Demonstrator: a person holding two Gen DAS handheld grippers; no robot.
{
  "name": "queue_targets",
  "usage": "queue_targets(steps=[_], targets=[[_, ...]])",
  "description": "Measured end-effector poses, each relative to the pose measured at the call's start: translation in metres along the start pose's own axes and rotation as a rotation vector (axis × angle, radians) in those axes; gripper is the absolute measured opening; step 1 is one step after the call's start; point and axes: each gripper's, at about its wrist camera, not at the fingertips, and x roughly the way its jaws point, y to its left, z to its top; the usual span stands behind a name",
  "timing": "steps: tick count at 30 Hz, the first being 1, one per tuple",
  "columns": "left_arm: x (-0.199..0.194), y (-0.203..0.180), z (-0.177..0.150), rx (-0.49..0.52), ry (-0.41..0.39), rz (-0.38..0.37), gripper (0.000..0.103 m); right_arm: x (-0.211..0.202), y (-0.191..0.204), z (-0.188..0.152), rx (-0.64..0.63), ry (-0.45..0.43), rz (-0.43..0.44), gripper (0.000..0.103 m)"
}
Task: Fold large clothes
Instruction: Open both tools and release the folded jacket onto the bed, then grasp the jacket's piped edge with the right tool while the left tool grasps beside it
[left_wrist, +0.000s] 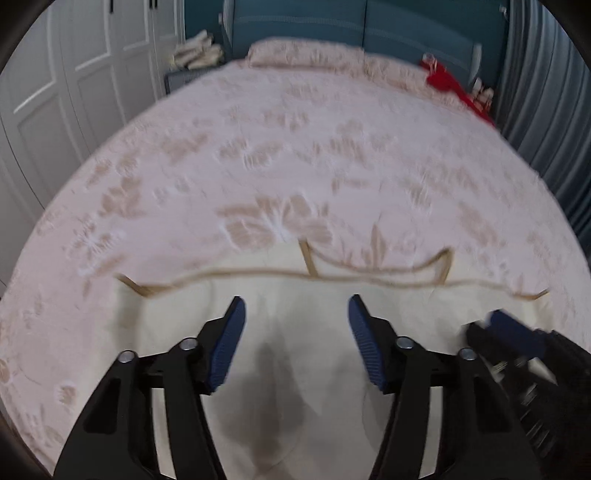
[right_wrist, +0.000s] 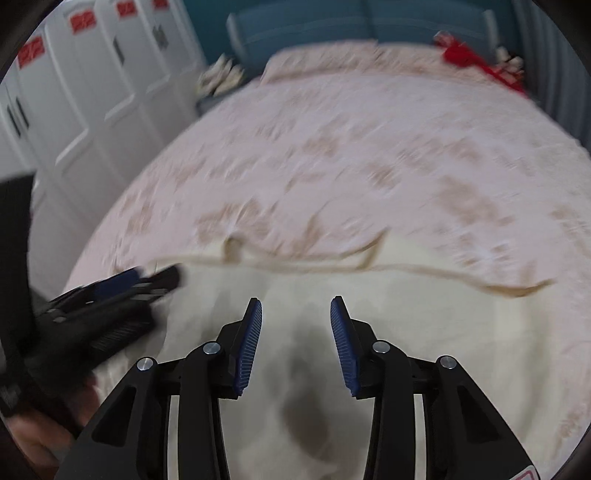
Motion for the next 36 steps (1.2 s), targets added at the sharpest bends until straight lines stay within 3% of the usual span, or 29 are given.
queue_targets(steps=[2, 6, 12, 36], targets=[[0.018, -0.001, -0.007, -0.009, 0.029, 0.018, 0.048, 0.023, 0.008, -0.003, -0.037, 0.042, -0.018, 0.027], [0.038, 0.000, -0.020, -0.019, 0.048, 0.033, 0.048, 0.051, 0.007, -0.011, -0.048, 0.095, -0.031, 0.015], [0.050, -0.007, -0.032, 0.021, 0.031, 0.081, 0.048, 0.071, 0.001, -0.019, -0.029, 0.112, -0.045, 0.007], [0.064, -0.006, -0.039, 0.019, -0.023, 0.092, 0.050, 0.090, -0.003, -0.026, -0.015, 0.060, -0.058, 0.004]])
